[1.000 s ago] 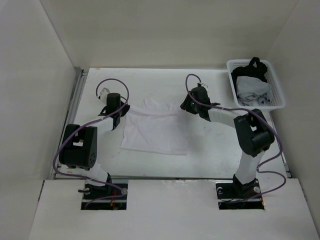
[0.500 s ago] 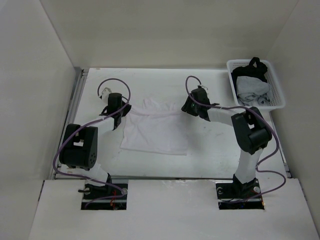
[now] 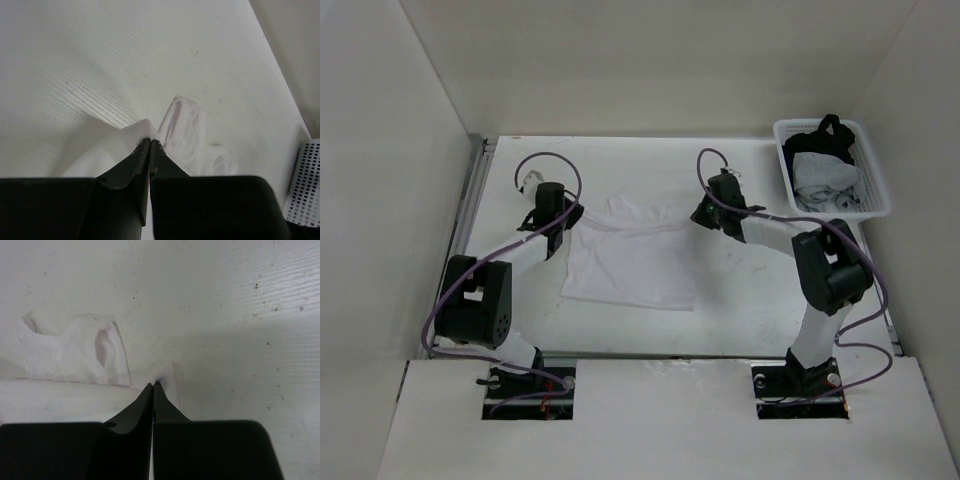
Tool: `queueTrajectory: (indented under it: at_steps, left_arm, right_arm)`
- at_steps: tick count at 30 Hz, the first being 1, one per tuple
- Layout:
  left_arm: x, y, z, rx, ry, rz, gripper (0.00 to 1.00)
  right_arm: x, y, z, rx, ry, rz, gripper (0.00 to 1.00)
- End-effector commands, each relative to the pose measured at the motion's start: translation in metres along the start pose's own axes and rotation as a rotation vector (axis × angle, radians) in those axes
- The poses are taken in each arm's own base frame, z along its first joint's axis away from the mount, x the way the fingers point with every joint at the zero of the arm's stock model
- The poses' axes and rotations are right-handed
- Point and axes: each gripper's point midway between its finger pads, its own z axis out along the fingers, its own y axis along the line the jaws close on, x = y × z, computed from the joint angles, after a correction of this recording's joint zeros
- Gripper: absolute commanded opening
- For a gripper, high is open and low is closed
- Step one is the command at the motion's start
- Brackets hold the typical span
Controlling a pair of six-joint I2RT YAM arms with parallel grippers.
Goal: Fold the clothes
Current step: Fold the tank top
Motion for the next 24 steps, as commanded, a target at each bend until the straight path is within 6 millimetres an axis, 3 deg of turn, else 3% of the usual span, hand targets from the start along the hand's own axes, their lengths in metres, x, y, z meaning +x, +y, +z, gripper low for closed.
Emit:
queueTrajectory:
  at_steps: [1,5,7,13,19,24]
  left_arm:
    - [-0.042,-0.048,-0.028,0.12,-0.112,-0.025,0.0]
    - [-0.062,-0.068,-0.043,0.161,-0.155,-0.034,0.0]
    - [-0.071,-0.074,-0.04,0.16,-0.171,-0.029,0.0]
    - [-0.071,-0.067,0.014,0.09,-0.123,-0.04,0.0]
    - [-0.071,-0.057,0.065,0.032,-0.122,-0.05,0.01]
    - [-0.083,-0.051,0.08,0.017,-0.145,-0.103,0.06]
  right_arm:
    - [-0.038,0.027,-0.035,-0.07,-0.113,-0.009,0.01]
    - [-0.056,0.043,-0.051,-0.1,-0.143,-0.022,0.01]
    - [-0.062,0.051,-0.049,-0.109,-0.139,-0.034,0.02]
    - [-0.07,0.05,-0.006,-0.086,-0.097,-0.019,0.03]
    - [-0.087,0.054,0.018,-0.118,-0.119,0.012,0.06]
    - [-0.099,0.046,0.032,-0.089,-0.141,0.046,0.1]
